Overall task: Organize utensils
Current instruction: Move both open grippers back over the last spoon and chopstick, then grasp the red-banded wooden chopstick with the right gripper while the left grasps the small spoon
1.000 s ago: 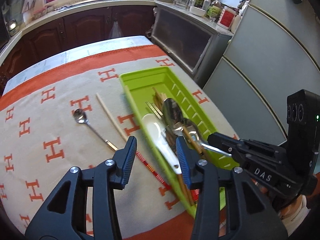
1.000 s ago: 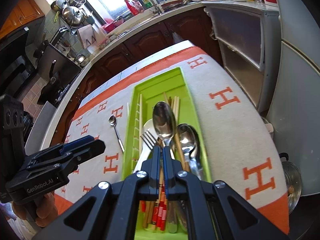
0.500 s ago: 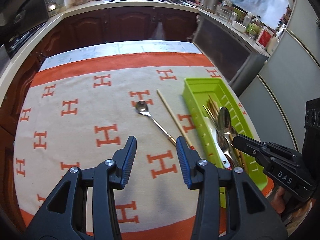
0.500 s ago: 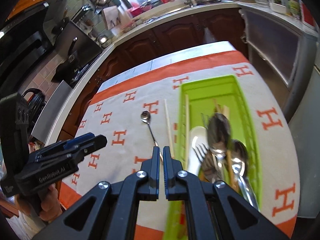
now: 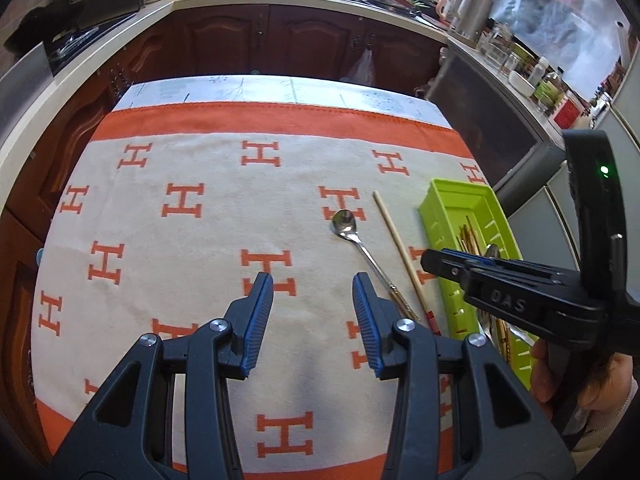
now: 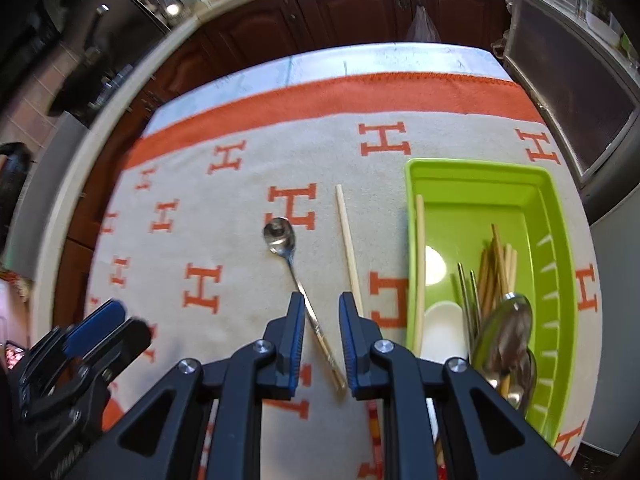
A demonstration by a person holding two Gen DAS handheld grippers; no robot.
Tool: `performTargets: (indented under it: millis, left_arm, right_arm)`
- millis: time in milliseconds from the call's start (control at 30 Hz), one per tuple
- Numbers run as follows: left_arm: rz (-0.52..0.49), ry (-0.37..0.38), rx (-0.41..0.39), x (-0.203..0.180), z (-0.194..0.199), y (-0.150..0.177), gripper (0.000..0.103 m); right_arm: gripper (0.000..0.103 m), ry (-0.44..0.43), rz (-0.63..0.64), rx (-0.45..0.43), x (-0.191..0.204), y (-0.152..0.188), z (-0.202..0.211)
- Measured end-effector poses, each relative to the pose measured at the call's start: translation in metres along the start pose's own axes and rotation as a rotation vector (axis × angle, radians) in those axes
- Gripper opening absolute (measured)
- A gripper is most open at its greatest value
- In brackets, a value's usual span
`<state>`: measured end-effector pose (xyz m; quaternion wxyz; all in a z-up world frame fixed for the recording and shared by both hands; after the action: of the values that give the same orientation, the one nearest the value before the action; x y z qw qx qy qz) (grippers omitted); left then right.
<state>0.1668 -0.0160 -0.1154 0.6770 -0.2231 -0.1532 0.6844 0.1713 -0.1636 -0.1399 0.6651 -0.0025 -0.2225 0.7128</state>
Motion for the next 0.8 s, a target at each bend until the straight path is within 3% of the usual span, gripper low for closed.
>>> performTargets:
  millis: [300,500,733,800]
  left_arm:
    - [0.038,0.006,0.058,0.017,-0.029,0.009,0.038]
    - [0.043,0.008,0.086,0.019,-0.043,0.015,0.038]
    - [0.024,0.012,0.104,0.010,-0.052,0.019,0.038]
    - [0.022,0.015,0.105,0.007,-0.053,0.020,0.038]
  right_arm:
    - [0.016,0.129,0.004,0.085,-0.005,-0.008,-0.036]
    - [0.016,0.192,0.073,0.126,0.005,-0.010,-0.046]
    - [0.017,0.189,0.098,0.162,0.014,-0.009,-0.051]
    - [0.007,0.171,0.094,0.161,0.015,-0.007,-0.050]
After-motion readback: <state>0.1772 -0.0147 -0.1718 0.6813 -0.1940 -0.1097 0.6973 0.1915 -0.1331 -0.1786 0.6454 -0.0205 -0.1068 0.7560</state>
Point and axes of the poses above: each gripper's, at about its wrist camera, not at the fingertips, and z roughly against the way its jaws point, x to its left, y to its underside, the point moved 4 cm from there along -z, roughly the way its jaws point, and after that the axes turned 5 degrees about -y, right-handed, at the moved point
